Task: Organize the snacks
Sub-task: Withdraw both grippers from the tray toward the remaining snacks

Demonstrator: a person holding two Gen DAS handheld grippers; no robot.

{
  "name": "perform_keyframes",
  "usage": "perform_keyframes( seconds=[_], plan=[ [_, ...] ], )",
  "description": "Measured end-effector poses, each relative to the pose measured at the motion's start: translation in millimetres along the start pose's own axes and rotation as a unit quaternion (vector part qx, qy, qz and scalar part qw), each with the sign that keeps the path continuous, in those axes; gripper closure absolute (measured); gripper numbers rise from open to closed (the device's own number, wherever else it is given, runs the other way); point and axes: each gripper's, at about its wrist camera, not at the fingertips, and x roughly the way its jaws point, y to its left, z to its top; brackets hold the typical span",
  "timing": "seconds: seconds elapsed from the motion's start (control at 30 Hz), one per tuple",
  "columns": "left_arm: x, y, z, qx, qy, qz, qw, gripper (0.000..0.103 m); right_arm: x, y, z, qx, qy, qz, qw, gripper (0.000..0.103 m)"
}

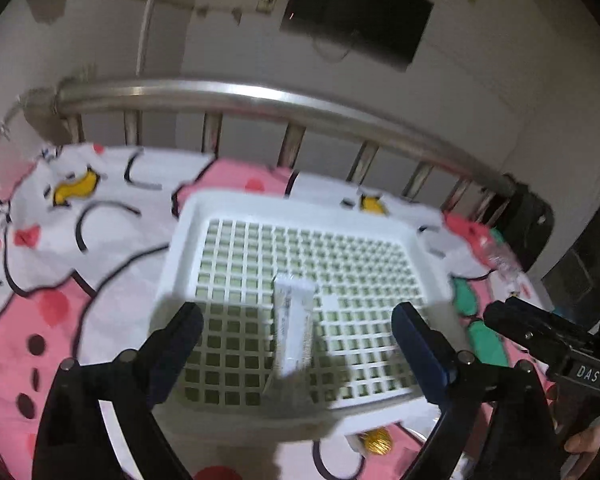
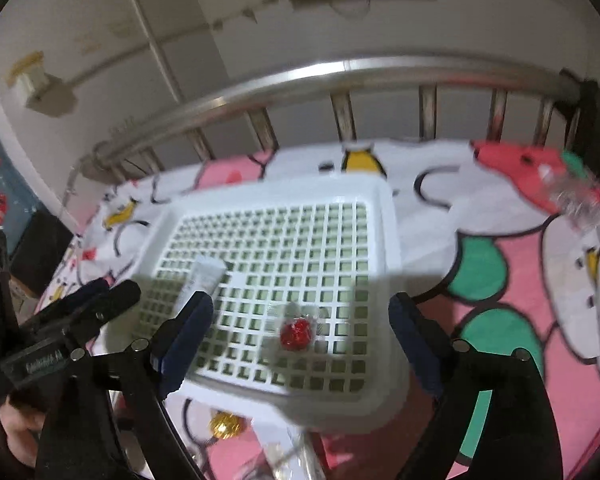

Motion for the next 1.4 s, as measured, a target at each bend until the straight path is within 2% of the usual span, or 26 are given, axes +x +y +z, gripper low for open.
perform_keyframes(
  seconds=[0.07,0.13,0.27,0.43,0.6,0.7,0.83,0.97,1.23,1.4],
  plan=[
    [-23.9,-2.2,2.5,0.007,-0.023,-0.004,0.9997,0.001,-21.6,5.5,-1.4,-0.012,-0.021,0.007,1.000,0.010],
    [-47.1,-5.3,2.6,0.017,-0.042,-0.018,0.9988,0.000,-50.1,13.2,-7.7,-0.025,-0.049,0.010,0.998,0.003],
    [-90.4,-10.4,-4.1,0.027,-0.073,-0.040,0.9961,0.000,-98.7,28.9,-28.3,-0.055,-0.098,0.026,0.993,0.000],
    [-135.9,-17.8,-24.2,0.053,-0.100,-0.053,0.9921,0.000,-138.7,42.9,-54.8,-0.071,-0.120,0.050,0.989,0.000],
    [-164.3,-22.6,-48.6,0.067,-0.102,-0.080,0.9893,0.000,-168.9,48.9,-78.4,-0.076,-0.135,0.075,0.985,0.000],
    [-176.0,-25.7,-65.4,0.079,-0.099,-0.091,0.9877,0.000,-179.0,50.2,-91.5,-0.081,-0.138,0.075,0.984,0.000],
    [-180.1,-27.1,-86.9,0.103,-0.087,-0.087,0.9870,0.000,-183.1,46.9,-108.3,-0.084,-0.129,0.074,0.985,0.000],
    [-170.8,-24.8,-104.7,0.125,-0.058,-0.086,0.9868,0.000,-179.3,43.4,-122.9,-0.101,-0.114,0.066,0.986,0.000],
    [-123.1,-4.2,-121.0,0.124,0.003,-0.047,0.9911,0.000,-146.5,23.9,-145.4,-0.108,-0.064,0.028,0.992,0.000],
    [-98.0,2.4,-127.1,0.129,0.035,-0.032,0.9906,0.000,-121.6,11.4,-148.5,-0.083,-0.035,0.035,0.995,0.000]
  ],
)
